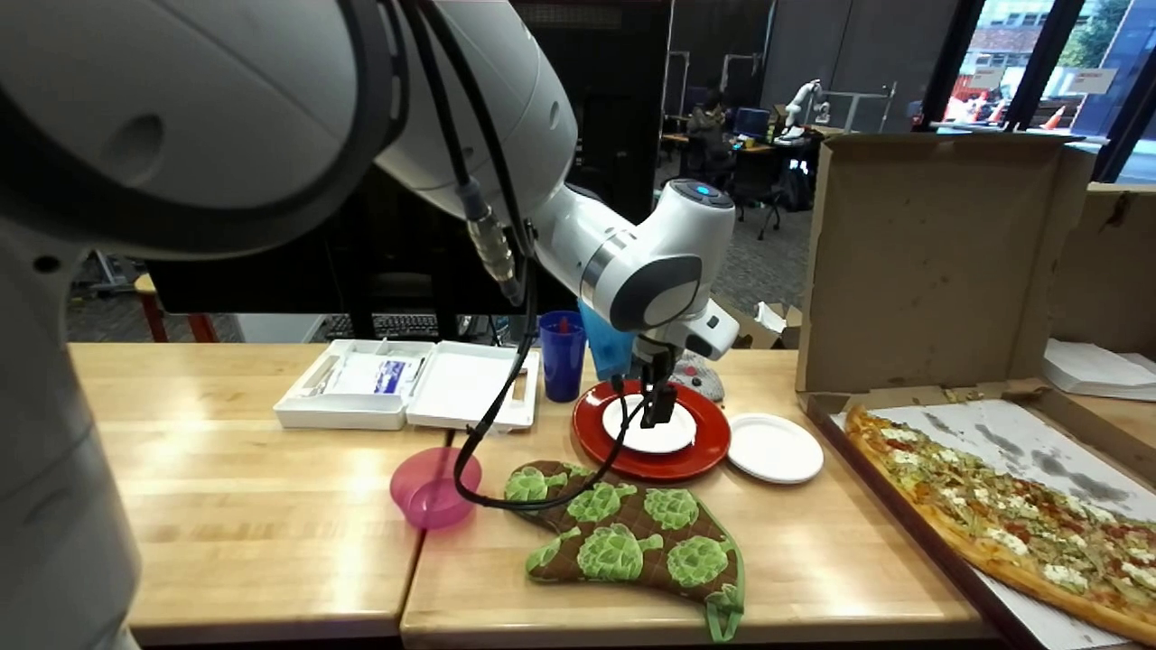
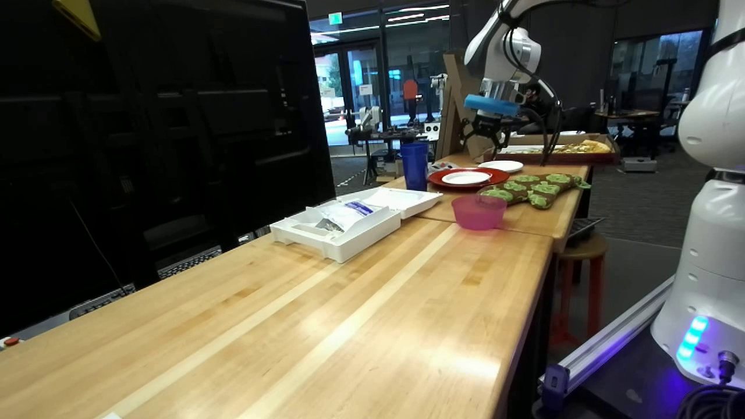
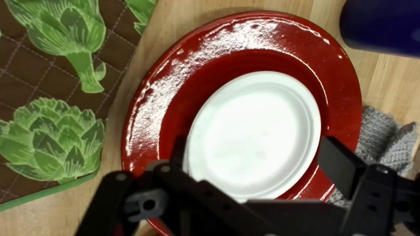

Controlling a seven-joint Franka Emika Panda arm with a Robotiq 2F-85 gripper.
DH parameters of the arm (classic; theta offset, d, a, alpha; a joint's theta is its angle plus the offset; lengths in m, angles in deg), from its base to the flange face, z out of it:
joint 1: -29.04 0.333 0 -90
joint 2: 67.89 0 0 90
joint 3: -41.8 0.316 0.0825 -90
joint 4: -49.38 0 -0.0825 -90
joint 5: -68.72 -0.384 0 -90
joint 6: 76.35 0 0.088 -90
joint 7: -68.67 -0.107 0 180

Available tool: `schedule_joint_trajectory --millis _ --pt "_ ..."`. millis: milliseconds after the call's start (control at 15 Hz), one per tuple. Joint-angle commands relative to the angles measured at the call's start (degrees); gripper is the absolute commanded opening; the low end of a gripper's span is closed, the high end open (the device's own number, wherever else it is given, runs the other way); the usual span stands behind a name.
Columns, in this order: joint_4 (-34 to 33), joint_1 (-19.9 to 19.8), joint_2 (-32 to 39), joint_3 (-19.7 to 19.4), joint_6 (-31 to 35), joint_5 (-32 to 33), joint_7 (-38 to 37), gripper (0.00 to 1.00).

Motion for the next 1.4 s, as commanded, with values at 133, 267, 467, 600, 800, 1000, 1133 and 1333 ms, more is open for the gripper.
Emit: schedule_joint_trajectory --millis 133,267,467,600,800,1000,1133,1333 --pt "3.27 -0.69 -1.05 0.67 0.52 -3.46 -0.07 1.00" --pt "4.40 -1.19 -0.71 0.73 0.92 -7.93 1.05 1.00" --pt "5.66 -1.93 -0.28 0.92 2.99 -16.04 3.97 1.00" --pt "5.75 -2.37 0.41 1.10 4.87 -22.32 7.81 1.00" --pt "4.32 -3.34 2.53 0.99 5.47 -31.59 14.13 1.00" --pt "3.69 -4.61 4.06 0.27 4.19 -36.79 18.03 1.00" --pt "3.59 -5.58 4.54 -0.12 3.47 -39.35 19.69 1.00" --pt "3.67 -6.57 4.82 -0.47 2.81 -42.24 22.01 1.00"
